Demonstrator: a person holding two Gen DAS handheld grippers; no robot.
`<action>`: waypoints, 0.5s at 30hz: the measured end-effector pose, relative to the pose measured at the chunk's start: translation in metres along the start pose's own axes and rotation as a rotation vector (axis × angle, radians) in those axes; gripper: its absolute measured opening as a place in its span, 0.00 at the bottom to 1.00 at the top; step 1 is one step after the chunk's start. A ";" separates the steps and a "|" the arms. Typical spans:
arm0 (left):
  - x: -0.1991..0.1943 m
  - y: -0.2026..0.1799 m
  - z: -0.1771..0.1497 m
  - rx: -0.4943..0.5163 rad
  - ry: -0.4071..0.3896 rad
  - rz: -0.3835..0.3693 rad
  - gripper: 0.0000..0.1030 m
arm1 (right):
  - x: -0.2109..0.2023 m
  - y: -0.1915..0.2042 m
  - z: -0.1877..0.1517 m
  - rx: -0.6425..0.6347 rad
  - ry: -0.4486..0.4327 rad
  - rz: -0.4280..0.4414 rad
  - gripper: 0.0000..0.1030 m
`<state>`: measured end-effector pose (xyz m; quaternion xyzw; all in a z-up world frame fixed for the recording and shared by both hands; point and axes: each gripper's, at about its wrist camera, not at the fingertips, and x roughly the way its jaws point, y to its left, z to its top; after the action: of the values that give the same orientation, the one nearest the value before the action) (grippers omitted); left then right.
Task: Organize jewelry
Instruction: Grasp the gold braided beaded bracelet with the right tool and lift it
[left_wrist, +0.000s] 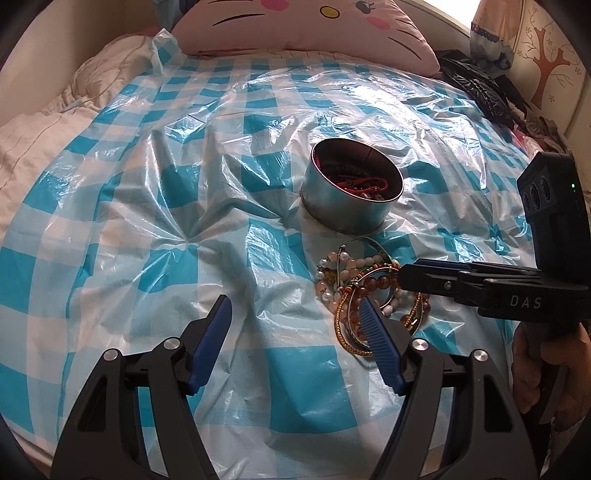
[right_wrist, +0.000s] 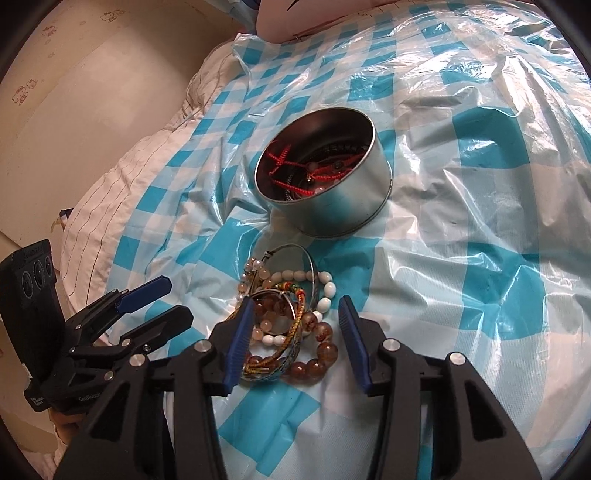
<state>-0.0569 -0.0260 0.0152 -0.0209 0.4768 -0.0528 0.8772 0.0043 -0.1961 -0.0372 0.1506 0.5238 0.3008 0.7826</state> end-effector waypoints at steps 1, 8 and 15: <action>0.000 0.000 0.000 0.001 0.000 0.001 0.66 | 0.001 0.001 0.000 -0.008 0.003 -0.003 0.37; -0.001 -0.001 0.000 -0.001 -0.001 -0.001 0.66 | -0.014 0.016 -0.004 -0.096 -0.071 -0.027 0.04; -0.001 -0.006 -0.001 0.024 0.006 -0.013 0.66 | -0.068 0.016 -0.011 -0.068 -0.265 0.046 0.04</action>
<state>-0.0583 -0.0314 0.0161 -0.0135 0.4788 -0.0643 0.8755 -0.0294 -0.2278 0.0169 0.1744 0.4016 0.3137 0.8425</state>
